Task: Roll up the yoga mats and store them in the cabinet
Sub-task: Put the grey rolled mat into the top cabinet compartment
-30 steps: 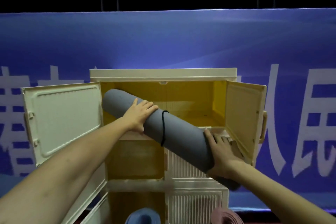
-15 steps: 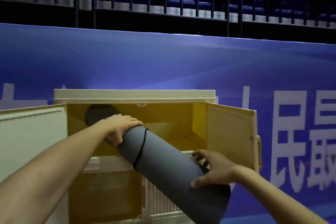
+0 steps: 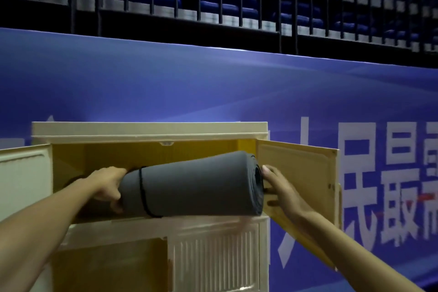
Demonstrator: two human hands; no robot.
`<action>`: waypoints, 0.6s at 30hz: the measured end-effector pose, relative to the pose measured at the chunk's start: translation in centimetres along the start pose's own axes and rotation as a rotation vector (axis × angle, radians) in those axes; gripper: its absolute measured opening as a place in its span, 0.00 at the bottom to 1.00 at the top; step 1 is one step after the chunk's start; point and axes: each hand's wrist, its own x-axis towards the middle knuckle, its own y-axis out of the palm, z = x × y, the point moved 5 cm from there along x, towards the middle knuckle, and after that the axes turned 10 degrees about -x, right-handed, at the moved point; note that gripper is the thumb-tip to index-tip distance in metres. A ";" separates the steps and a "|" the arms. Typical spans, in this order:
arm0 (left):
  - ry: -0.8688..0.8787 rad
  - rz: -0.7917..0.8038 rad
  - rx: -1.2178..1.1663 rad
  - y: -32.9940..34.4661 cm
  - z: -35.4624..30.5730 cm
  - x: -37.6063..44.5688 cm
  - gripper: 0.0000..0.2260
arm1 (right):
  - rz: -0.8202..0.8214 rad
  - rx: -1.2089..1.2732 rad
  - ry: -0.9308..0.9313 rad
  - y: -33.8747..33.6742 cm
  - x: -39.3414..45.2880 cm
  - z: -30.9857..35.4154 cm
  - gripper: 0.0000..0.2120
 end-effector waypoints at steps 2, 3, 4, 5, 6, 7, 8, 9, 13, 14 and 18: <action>-0.072 -0.017 0.011 0.5 -0.4 -0.3 0.28 | -0.072 -0.154 -0.134 0.3 1.1 0.9 0.43; -0.088 -0.046 0.043 1.2 -0.5 0.4 0.26 | -0.073 -0.311 -0.176 1.0 2.0 1.0 0.52; -0.119 -0.027 0.057 2.0 -0.5 1.2 0.25 | -0.066 -0.491 -0.180 1.7 3.0 0.5 0.58; -0.151 -0.014 0.063 2.6 -0.7 1.7 0.25 | -0.066 -0.606 -0.147 2.3 4.3 -0.5 0.61; -0.175 -0.007 0.062 3.2 -1.0 2.2 0.24 | -0.077 -0.685 -0.081 2.9 5.4 -1.8 0.60; -0.202 0.007 0.047 3.7 -1.2 2.8 0.23 | -0.109 -0.738 -0.068 3.3 6.3 -2.4 0.57; -0.215 0.017 0.038 4.0 -1.4 3.2 0.22 | -0.136 -0.812 -0.068 3.8 7.2 -2.9 0.52; -0.236 0.004 -0.004 4.3 -1.3 3.7 0.21 | -0.177 -0.911 -0.075 4.0 8.3 -3.4 0.47; -0.217 0.069 0.011 6.6 1.1 7.7 0.43 | -0.148 -1.302 0.018 4.6 11.9 -4.1 0.48; -0.196 0.055 0.075 7.4 2.1 9.3 0.52 | -0.092 -1.413 0.021 5.2 12.6 -4.3 0.49; -0.034 -0.164 0.093 6.4 -0.1 8.6 0.61 | 0.034 -1.523 -0.097 9.8 14.7 -5.5 0.42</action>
